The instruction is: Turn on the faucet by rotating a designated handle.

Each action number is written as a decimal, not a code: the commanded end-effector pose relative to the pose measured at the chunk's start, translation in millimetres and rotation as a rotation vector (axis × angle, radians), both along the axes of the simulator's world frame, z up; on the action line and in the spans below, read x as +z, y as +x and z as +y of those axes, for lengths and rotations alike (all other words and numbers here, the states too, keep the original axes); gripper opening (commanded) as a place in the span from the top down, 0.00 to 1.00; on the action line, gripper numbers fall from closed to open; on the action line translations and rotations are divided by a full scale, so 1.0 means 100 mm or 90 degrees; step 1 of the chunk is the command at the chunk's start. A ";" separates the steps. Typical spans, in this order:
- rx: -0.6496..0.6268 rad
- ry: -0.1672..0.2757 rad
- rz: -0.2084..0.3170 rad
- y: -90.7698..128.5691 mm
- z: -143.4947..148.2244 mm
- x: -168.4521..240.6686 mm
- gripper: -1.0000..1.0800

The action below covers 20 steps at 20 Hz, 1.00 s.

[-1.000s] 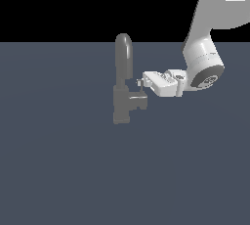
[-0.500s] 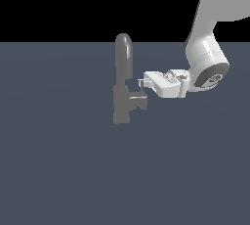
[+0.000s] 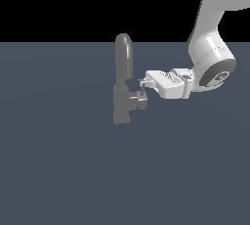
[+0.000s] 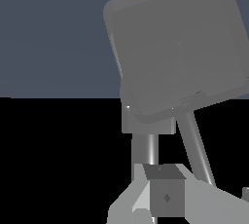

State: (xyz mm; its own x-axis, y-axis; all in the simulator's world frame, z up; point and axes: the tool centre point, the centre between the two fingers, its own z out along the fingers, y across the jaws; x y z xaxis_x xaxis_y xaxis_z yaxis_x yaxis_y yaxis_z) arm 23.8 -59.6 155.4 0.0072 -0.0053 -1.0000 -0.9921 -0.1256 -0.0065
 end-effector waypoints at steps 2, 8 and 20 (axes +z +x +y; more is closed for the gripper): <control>0.004 0.003 0.007 -0.11 -0.02 0.00 1.00; 0.002 0.001 0.001 -0.22 -0.03 -0.07 1.00; 0.003 0.000 -0.015 -0.46 -0.06 -0.13 1.00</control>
State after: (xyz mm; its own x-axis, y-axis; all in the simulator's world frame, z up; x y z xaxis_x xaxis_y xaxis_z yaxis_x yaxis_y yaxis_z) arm -21.8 -65.4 142.5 0.0302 -0.0046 -0.9995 -0.9910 -0.1308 -0.0293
